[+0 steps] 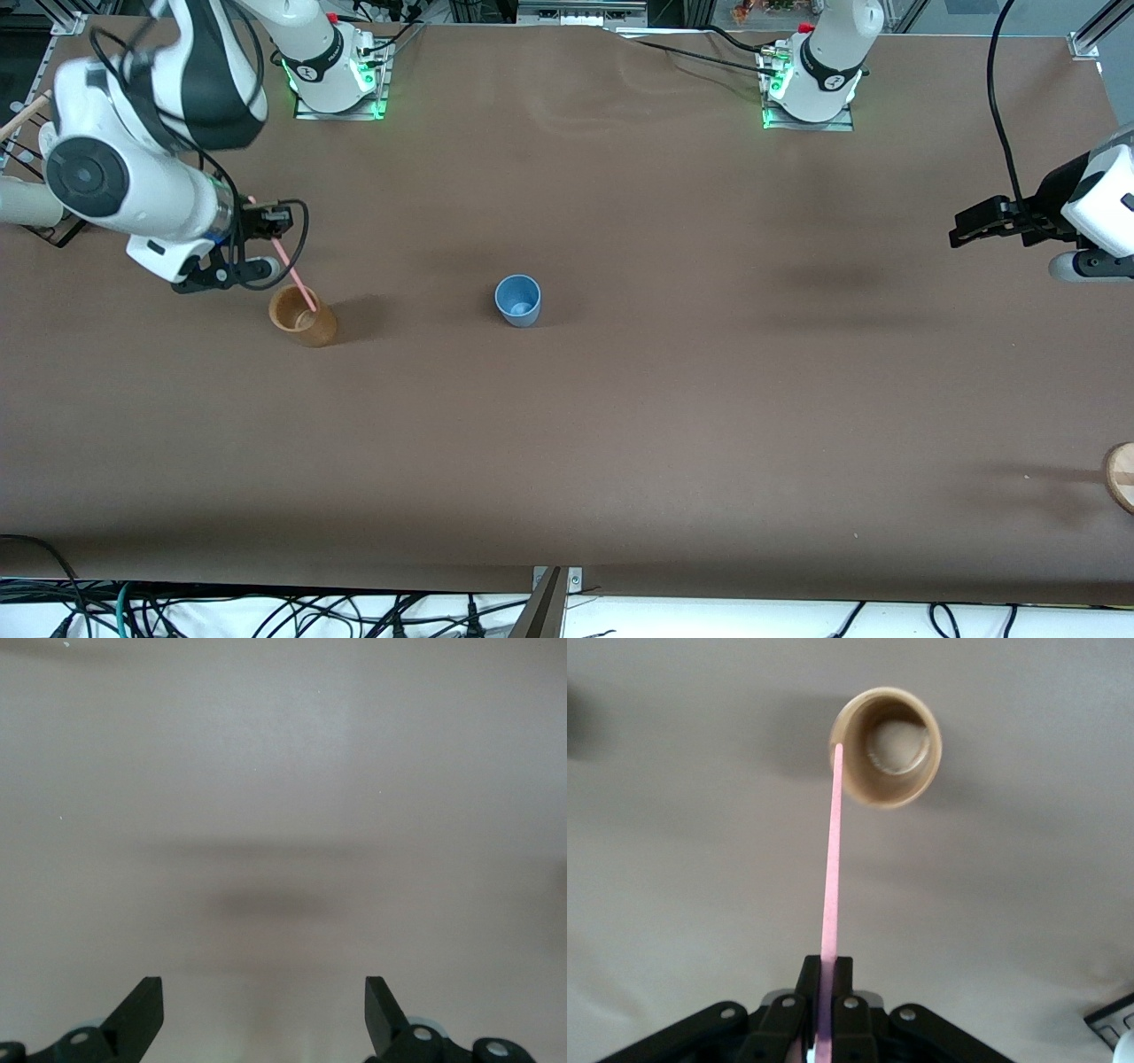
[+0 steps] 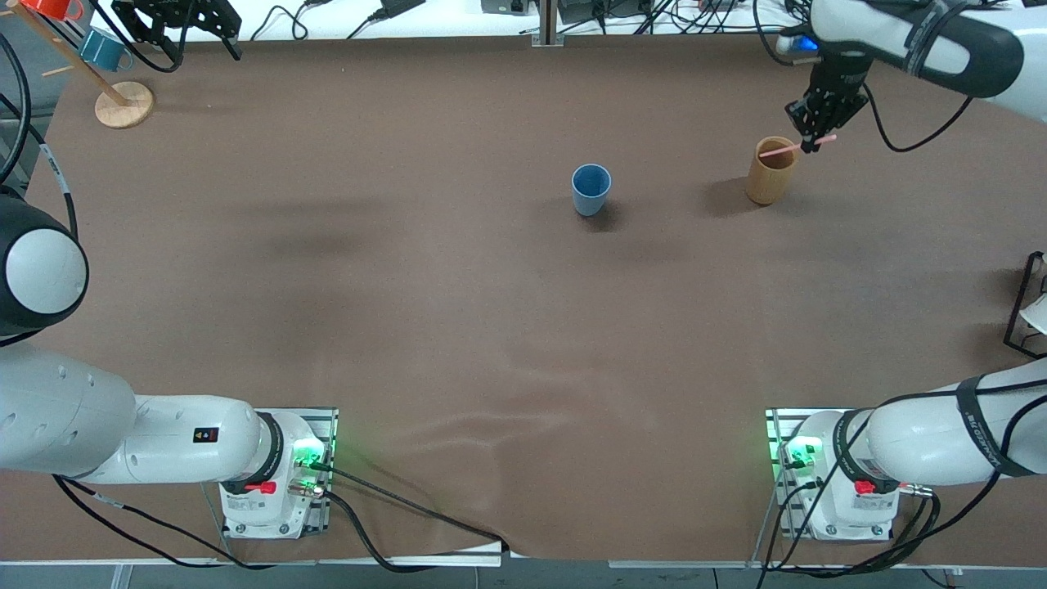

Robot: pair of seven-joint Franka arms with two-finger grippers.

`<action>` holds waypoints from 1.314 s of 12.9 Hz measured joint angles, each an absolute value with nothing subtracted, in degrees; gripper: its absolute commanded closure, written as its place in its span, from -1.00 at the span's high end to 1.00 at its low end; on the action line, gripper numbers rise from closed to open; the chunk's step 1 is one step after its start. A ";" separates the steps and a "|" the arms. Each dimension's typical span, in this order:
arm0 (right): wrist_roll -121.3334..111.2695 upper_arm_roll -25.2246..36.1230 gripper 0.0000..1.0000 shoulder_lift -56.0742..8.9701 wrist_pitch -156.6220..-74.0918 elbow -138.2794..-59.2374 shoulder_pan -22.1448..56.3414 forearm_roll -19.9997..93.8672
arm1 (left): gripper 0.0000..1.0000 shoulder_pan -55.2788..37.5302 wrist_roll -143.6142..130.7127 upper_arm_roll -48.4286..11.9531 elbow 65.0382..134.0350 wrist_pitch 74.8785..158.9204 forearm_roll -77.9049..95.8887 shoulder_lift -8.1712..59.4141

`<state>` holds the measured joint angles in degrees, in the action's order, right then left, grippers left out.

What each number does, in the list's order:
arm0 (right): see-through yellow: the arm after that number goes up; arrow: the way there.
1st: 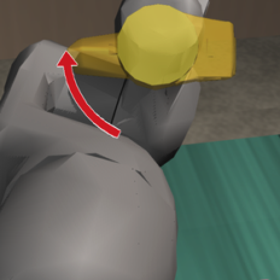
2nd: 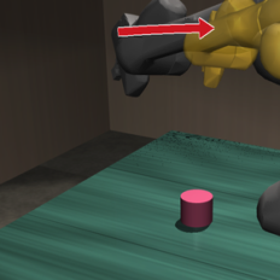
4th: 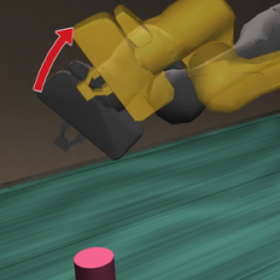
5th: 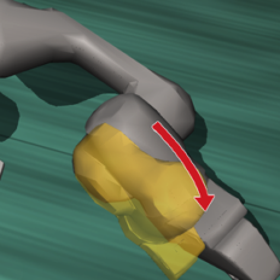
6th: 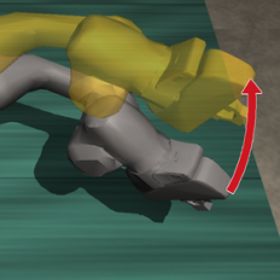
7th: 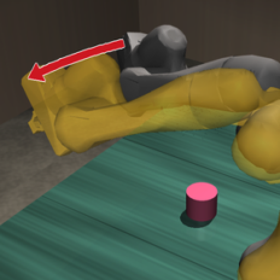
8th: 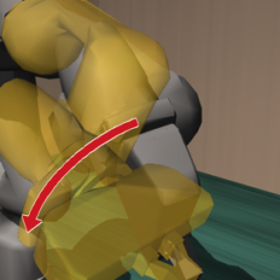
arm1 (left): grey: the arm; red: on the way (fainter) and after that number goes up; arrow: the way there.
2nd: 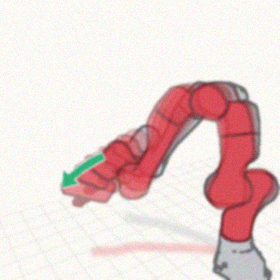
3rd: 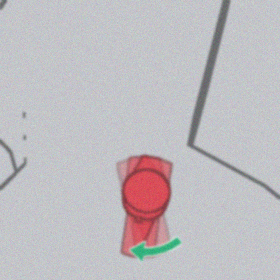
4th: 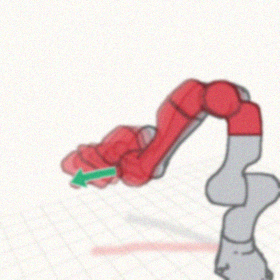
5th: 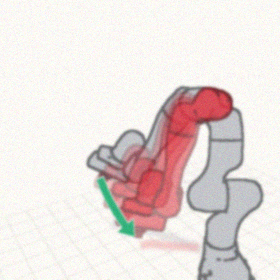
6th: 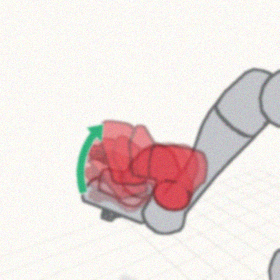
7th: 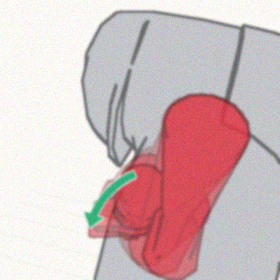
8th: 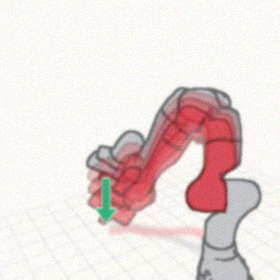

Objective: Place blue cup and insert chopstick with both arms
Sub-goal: 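Grasp the pink chopstick with the right gripper while the left gripper retracts, then carry the chopstick with the right gripper over the blue cup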

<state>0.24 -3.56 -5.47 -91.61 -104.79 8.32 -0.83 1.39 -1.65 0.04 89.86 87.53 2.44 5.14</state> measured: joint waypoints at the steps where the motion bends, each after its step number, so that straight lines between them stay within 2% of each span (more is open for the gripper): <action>1: 2.88 -3.60 -1.00 -5.34 -88.30 -101.89 9.94 -0.47 | 1.00 1.36 -1.63 0.02 89.85 87.54 2.43 5.16; 4: 12.68 -3.75 -1.00 -5.44 -82.38 -95.07 16.36 2.03 | 1.00 1.38 -1.61 0.03 89.85 87.57 2.39 5.22; 7: 24.26 -3.83 -1.00 -7.15 -81.92 -91.86 21.87 7.21 | 1.00 1.26 -1.57 -0.05 89.76 87.81 2.38 5.55; 9: 30.72 -3.83 -1.00 -10.55 -82.65 -89.07 24.35 10.79 | 1.00 1.24 -1.57 -0.10 88.90 88.26 2.37 5.93; 12: 36.51 -3.83 -1.00 -17.46 -87.16 -84.11 27.27 15.54 | 1.00 1.31 -1.57 -0.06 87.73 88.34 2.37 6.67; 17: 41.20 -3.81 -1.00 -24.85 -97.71 -82.82 32.40 15.72 | 1.00 1.24 -1.56 -0.09 87.33 88.34 2.37 7.20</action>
<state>41.20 -3.81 -24.85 -97.71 -82.82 32.40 15.72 1.24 -1.56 -0.09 87.33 88.34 2.37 7.20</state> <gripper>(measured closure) 0.916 0.000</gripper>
